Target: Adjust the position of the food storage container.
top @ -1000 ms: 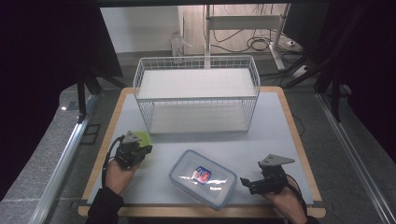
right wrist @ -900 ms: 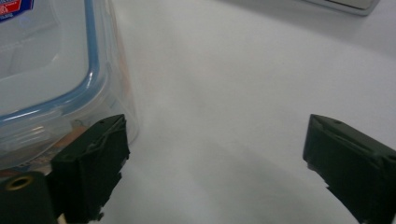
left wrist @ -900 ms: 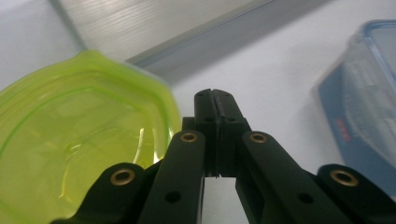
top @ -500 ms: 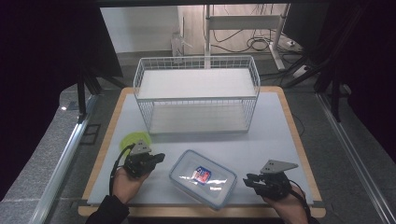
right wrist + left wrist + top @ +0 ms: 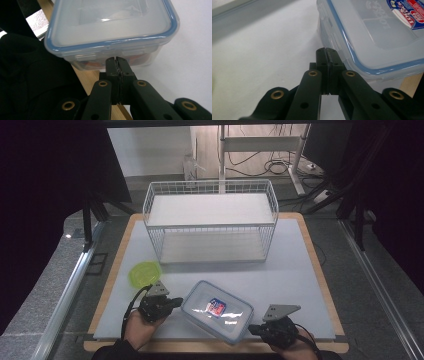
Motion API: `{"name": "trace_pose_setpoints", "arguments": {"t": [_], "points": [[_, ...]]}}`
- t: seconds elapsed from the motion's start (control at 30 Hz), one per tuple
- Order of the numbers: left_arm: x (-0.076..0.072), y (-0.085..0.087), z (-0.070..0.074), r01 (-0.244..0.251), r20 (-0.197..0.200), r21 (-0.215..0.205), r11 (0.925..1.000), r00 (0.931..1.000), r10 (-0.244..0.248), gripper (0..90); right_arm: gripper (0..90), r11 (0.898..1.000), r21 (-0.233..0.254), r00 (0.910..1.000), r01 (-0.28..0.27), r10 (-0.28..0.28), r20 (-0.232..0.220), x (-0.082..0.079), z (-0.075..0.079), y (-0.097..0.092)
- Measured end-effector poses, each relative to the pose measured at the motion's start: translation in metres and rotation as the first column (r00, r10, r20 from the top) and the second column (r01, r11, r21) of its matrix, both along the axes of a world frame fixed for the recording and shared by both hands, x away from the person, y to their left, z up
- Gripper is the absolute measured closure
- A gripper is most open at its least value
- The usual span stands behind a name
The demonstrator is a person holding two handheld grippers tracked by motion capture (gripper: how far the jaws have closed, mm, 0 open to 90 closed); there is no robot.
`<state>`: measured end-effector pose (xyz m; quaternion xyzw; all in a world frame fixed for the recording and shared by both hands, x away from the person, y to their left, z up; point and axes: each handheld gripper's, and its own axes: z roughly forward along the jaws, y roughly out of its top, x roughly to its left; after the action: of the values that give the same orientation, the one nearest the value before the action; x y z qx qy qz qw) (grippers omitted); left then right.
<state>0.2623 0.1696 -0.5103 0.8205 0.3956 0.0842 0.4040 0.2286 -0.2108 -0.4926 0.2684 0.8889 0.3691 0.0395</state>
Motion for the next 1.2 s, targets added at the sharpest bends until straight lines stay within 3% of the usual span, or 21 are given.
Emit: {"name": "trace_pose_setpoints", "arguments": {"t": [0.13, 0.5, 0.7, 0.9, 0.97, 1.2], "points": [[0.003, 0.002, -0.002, -0.023, -0.038, -0.052, 0.9984, 0.9991, 0.021, 90.0, 90.0, 0.999, 0.003, 0.9995, 0.033, -0.033, 0.005, 0.005, -0.002, -0.001], [0.004, -0.004, -0.001, -0.064, -0.047, -0.041, 0.9971, 0.997, 0.063, 90.0, 90.0, 0.993, -0.01, 0.9916, 0.119, -0.119, 0.051, 0.027, -0.002, -0.002], [0.005, -0.013, 0.0, -0.07, -0.035, -0.013, 0.9975, 0.997, 0.069, 90.0, 90.0, 0.985, 0.014, 0.9845, 0.169, -0.17, 0.044, 0.046, -0.003, -0.008], [0.007, -0.018, -0.001, -0.076, -0.012, 0.041, 0.9963, 0.997, 0.076, 90.0, 90.0, 0.982, 0.036, 0.9799, 0.187, -0.189, 0.063, 0.063, -0.002, -0.008], [0.007, -0.018, -0.001, -0.079, -0.013, 0.042, 0.996, 0.9967, 0.08, 90.0, 90.0, 0.981, 0.027, 0.9777, 0.192, -0.193, 0.082, 0.071, -0.001, -0.005], [0.011, -0.022, -0.003, -0.091, -0.014, 0.079, 0.9927, 0.9956, 0.093, 90.0, 90.0, 0.978, 0.024, 0.9753, 0.206, -0.207, 0.076, 0.087, -0.005, 0.0]]}}
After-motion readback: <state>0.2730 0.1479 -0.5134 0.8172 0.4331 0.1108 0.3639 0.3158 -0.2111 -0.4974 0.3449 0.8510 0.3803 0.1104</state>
